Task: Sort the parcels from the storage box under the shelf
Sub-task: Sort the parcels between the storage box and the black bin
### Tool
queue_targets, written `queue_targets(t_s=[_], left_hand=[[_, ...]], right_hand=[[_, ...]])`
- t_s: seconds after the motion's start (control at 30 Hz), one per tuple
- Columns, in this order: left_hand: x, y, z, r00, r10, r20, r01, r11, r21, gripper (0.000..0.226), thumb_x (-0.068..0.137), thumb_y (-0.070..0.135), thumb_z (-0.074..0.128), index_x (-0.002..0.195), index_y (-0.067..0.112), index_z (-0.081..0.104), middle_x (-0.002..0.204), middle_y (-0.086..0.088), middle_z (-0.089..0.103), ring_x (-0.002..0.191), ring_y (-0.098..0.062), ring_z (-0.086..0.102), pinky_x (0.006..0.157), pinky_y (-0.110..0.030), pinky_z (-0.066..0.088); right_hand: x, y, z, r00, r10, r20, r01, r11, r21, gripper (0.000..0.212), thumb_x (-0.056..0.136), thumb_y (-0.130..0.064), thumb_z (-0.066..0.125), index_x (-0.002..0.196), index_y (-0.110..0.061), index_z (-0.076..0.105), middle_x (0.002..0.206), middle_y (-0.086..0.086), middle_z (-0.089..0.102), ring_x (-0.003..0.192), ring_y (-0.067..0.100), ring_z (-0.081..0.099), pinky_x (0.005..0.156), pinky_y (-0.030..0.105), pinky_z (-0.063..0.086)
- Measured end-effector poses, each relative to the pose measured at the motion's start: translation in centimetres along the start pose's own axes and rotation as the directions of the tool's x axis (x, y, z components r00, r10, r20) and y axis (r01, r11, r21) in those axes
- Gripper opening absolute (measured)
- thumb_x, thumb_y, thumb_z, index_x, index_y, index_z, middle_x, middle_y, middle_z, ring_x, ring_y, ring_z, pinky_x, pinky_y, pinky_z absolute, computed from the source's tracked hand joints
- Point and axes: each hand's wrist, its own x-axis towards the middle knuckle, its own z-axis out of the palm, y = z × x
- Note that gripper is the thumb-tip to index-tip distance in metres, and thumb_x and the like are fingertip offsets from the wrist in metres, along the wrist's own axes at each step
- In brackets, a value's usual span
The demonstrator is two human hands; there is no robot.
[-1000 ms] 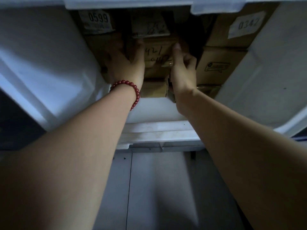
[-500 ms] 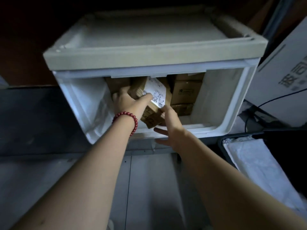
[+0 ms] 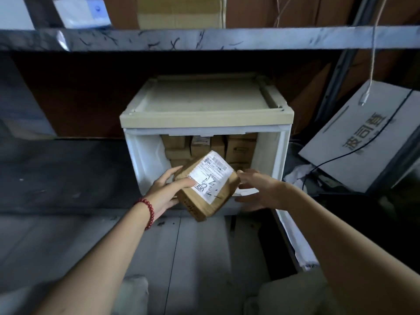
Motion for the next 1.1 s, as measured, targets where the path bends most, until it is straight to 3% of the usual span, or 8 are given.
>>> queue_targets(t_s=[0.17,0.27,0.4,0.53,0.63,0.77,0.93,1.1], left_hand=[[-3.0,1.3,0.9,0.991,0.023,0.135,-0.036,0.995,0.093,0.062,0.073,0.008,0.078,0.124,0.033,0.054,0.121,-0.003,0.062,0.102,-0.016,0.066,0.076,-0.029,0.056],[-3.5,2.6,0.9,0.992,0.082,0.099,-0.096,0.985,0.144,0.063,0.073,0.013,0.079,0.126,0.033,0.051,0.128,0.002,0.057,0.106,-0.016,0.063,0.075,-0.034,0.057],[-3.0,2.1,0.2,0.967,0.162,-0.194,-0.166,0.986,-0.004,0.065,0.073,0.021,0.080,0.126,0.027,0.043,0.128,-0.003,0.055,0.108,-0.022,0.061,0.089,-0.046,0.053],[-2.1,1.7,0.8,0.880,0.096,-0.465,-0.171,0.978,-0.121,0.054,0.064,0.040,0.083,0.099,0.025,0.044,0.110,-0.007,0.064,0.099,-0.026,0.064,0.091,-0.050,0.051],[-2.0,2.0,0.9,0.905,0.138,-0.402,-0.165,0.986,-0.032,0.054,0.057,0.052,0.078,0.095,0.026,0.050,0.106,-0.004,0.068,0.095,-0.023,0.067,0.087,-0.049,0.053],[-1.8,1.5,0.5,0.938,0.193,-0.287,-0.204,0.979,-0.007,0.037,0.076,0.034,0.077,0.103,0.026,0.052,0.111,0.005,0.066,0.085,-0.008,0.068,0.070,-0.036,0.057],[-2.0,0.8,0.9,0.923,0.309,-0.228,-0.290,0.950,0.113,0.046,0.083,0.021,0.071,0.122,0.032,0.048,0.129,0.004,0.053,0.115,-0.016,0.056,0.097,-0.046,0.048],[-2.0,0.1,0.4,0.935,0.247,-0.255,-0.222,0.967,0.124,0.044,0.084,0.038,0.067,0.123,0.033,0.048,0.125,0.004,0.061,0.109,-0.011,0.058,0.090,-0.030,0.048]], right_hand=[[-2.6,-0.2,-0.5,0.982,0.075,0.174,-0.033,0.973,-0.230,0.042,0.101,-0.038,0.040,0.139,-0.019,0.038,0.145,0.011,0.041,0.118,0.040,0.056,0.091,0.048,0.050],[-3.0,-0.6,0.1,0.987,-0.010,0.159,0.046,0.972,-0.229,0.038,0.101,-0.035,0.043,0.134,-0.018,0.038,0.131,0.010,0.049,0.112,0.039,0.058,0.089,0.052,0.052],[-2.0,-0.8,1.0,0.984,-0.153,0.091,0.167,0.970,-0.175,0.031,0.097,-0.033,0.053,0.124,-0.023,0.043,0.109,0.002,0.054,0.087,0.028,0.068,0.077,0.048,0.057],[-1.0,-0.9,2.3,0.987,-0.118,0.109,0.132,0.982,-0.133,0.025,0.097,-0.036,0.052,0.117,-0.023,0.046,0.109,-0.001,0.056,0.077,0.024,0.070,0.066,0.040,0.058],[-0.4,-0.7,2.4,0.990,-0.140,0.029,0.142,0.981,-0.133,0.018,0.095,-0.035,0.055,0.108,-0.025,0.048,0.104,-0.002,0.056,0.080,0.020,0.066,0.066,0.039,0.057],[0.9,-0.4,2.2,0.954,-0.284,-0.096,0.276,0.957,-0.085,0.013,0.094,-0.021,0.059,0.099,-0.024,0.046,0.108,0.000,0.059,0.087,0.012,0.059,0.062,0.030,0.054],[2.0,0.2,2.6,0.930,-0.324,-0.171,0.319,0.946,-0.060,0.025,0.090,-0.005,0.059,0.091,-0.024,0.042,0.096,-0.003,0.062,0.076,0.010,0.056,0.067,0.030,0.045],[2.1,0.2,3.3,0.929,-0.317,-0.191,0.327,0.945,0.025,0.025,0.087,0.003,0.049,0.090,-0.022,0.048,0.089,-0.004,0.061,0.079,0.015,0.052,0.066,0.029,0.040]])
